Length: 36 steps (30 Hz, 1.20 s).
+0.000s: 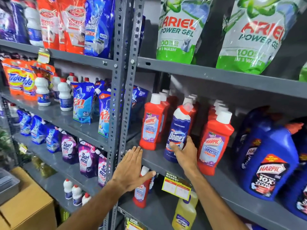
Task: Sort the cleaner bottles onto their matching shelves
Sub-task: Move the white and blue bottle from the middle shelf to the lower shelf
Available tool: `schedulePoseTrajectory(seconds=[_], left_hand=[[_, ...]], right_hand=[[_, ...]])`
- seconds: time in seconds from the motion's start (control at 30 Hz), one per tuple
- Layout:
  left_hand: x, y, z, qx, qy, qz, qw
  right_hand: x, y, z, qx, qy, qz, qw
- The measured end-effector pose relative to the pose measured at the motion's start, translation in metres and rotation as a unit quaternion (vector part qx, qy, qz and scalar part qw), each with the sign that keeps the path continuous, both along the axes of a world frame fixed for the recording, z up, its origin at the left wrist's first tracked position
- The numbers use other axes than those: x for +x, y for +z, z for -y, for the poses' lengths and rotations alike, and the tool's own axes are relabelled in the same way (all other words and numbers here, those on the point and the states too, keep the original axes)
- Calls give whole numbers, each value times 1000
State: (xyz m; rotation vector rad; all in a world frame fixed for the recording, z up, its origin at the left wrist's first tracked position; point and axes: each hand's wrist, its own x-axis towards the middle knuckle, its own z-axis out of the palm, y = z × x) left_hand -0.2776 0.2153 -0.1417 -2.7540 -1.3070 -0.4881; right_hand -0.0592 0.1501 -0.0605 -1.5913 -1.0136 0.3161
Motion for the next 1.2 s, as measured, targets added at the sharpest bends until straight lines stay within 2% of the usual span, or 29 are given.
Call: schedulePoseTrajectory(seconds=[0.17,0.43,0.67,0.93,1.2], left_hand=[[-6,0,3,0,-11,-14,1000],[-47,-18,38,29,-11,28,999],[-78,-49,70,-29,27,21,999],[-77,-127,82,-72,22,21,997],[-40,-211,63,-133,8,-7,991]], right_hand=[[-12,1,12,17,8,-6,1000],[-62,2,51,54,60,26,996],[-102,-24,77,47,126,26,991],[-112,-106,91,-21,157,22,987],[-75,-219,81,-85,74,-37,993]])
